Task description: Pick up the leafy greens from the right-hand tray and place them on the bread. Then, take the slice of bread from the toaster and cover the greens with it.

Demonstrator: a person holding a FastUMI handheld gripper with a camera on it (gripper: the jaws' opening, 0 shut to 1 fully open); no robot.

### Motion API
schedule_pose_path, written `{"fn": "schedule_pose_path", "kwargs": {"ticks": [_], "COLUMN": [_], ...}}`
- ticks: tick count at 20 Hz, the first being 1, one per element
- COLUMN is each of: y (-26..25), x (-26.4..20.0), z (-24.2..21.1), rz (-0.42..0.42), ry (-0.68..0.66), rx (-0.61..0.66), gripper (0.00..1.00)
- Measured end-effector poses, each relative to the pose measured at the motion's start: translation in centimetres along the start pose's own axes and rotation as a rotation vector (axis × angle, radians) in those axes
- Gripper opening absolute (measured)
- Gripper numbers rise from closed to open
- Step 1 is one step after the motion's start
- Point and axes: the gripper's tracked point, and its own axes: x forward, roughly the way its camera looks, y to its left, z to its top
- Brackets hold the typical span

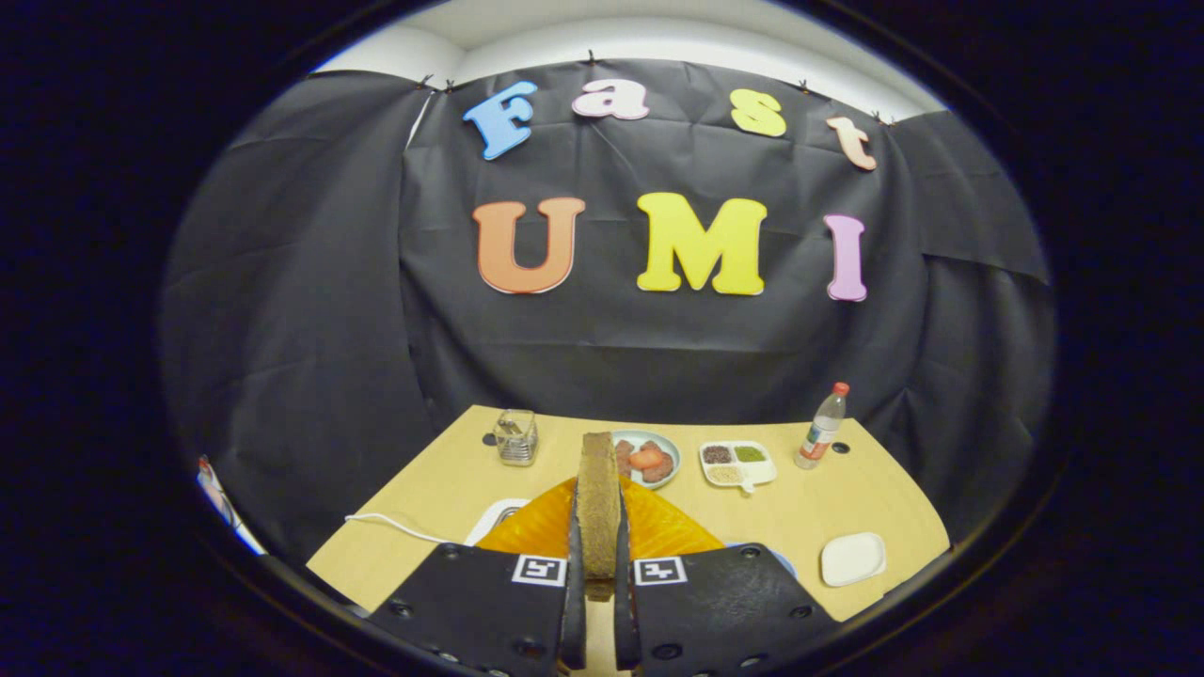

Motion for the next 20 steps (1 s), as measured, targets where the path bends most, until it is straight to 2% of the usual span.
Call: {"fn": "schedule_pose_path", "kwargs": {"ticks": [10, 14, 19, 20], "y": [-9.5, -11.2, -10.7, -11.1], "x": [5.1, 6.7, 8.0, 8.2], "z": [-8.6, -12.4, -14.6, -15.1], "rz": [-0.096, -0.091, -0.023, -0.031], "ry": [0.119, 0.164, 0.151, 0.159], "rx": [0.096, 0.132, 0.134, 0.128], "gripper": [0.12, 0.12, 0.12, 0.12]}}
